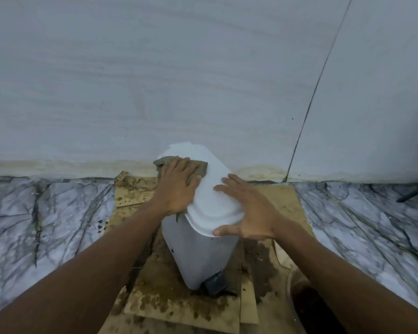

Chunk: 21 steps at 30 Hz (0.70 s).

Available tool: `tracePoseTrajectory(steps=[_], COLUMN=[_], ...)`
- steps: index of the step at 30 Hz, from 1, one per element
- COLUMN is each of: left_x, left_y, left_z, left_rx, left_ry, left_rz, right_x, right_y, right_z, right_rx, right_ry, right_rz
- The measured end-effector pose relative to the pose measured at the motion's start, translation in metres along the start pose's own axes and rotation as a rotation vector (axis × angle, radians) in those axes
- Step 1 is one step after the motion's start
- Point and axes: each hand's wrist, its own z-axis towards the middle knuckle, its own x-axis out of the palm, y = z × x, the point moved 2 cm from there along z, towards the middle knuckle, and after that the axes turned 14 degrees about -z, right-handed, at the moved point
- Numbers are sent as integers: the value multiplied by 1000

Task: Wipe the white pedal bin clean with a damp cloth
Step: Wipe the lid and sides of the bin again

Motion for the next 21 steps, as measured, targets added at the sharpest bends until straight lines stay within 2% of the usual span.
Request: tracePoseTrajectory(steps=[3, 7, 11, 15, 18, 21], left_x=[7, 10, 8, 7, 12, 22], left_y=[-9, -19, -21, -31, -37, -39], left_z=[-9, -22, -38, -40, -38, -32], left_rx=[20, 33, 97, 73, 26, 23], left_ry=[15, 58, 45, 94, 153, 147], left_rz=[-8, -28, -93, -264, -326, -361], right_x=[11, 32, 43, 58, 48, 30], right_y=[-21, -14, 20, 60, 53, 30], right_z=[-9, -27, -52, -63, -49, -34], right_rx=[-58, -27, 111, 326, 388, 346], right_ry=[6, -152, -322, -503, -359, -208], right_rz=[1, 61, 64, 6, 31, 11])
